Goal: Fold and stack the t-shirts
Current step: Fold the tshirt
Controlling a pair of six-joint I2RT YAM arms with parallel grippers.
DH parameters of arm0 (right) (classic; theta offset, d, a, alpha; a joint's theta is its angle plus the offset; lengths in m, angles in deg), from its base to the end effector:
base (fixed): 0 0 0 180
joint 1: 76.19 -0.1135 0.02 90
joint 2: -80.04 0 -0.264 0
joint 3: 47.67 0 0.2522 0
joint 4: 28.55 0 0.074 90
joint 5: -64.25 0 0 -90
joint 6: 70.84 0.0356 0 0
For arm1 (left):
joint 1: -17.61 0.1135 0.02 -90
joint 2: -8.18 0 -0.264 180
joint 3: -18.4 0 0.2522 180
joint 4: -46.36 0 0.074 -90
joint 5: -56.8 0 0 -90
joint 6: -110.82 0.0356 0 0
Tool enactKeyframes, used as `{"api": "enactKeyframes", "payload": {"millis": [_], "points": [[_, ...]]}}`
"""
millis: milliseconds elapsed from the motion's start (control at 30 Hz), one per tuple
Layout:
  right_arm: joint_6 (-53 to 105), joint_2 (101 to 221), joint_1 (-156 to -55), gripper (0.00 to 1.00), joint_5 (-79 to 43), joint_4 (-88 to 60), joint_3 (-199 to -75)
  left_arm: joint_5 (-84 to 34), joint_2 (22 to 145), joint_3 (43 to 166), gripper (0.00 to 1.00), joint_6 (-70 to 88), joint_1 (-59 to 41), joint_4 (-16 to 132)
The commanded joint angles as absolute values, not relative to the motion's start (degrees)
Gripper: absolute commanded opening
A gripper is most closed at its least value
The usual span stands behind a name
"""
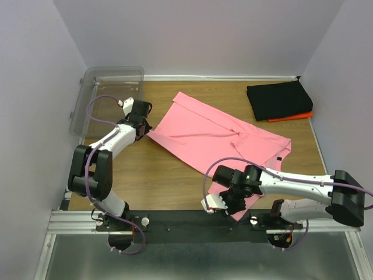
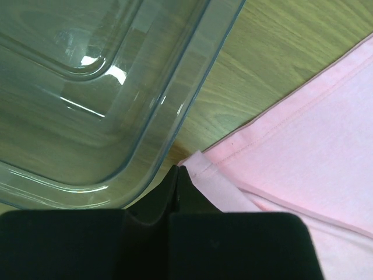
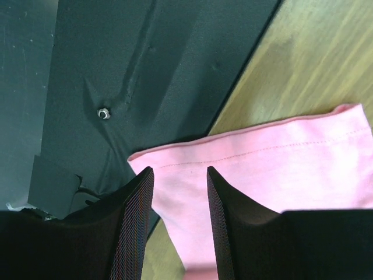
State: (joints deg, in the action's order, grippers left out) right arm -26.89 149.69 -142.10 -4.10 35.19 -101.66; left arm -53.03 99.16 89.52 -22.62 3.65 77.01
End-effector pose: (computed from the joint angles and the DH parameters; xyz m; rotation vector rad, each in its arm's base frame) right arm 0.0659 0.1795 0.1877 -2.4874 1.6156 0.6060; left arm 0.3232 -0.0679 0.2088 -0.7497 2.2628 -0.0453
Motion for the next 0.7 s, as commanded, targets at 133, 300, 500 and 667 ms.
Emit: {"api": "enactKeyframes", "payload": {"millis": [133,300,500,667], "points": [[-25.0,152.7,-146.3,0.46,-4.7,33.1,-99.7,-52.8,101.2,91.1,0.00,-20.8,4.4,78.5],[-24.4,153.7,-147.6,0.46,-5.3,32.7,-100.2,-52.7,102.1,92.1,0.00,-20.2,4.9,78.5],[-23.0,154.0,-148.0,0.46,-6.1,33.0,-101.2,-52.3,104.9,95.6,0.00,-19.2,5.2,78.8],[-22.5,155.8,-148.1,0.46,-6.7,33.2,-101.8,-51.9,107.3,98.0,0.00,-18.2,5.6,79.1]]}}
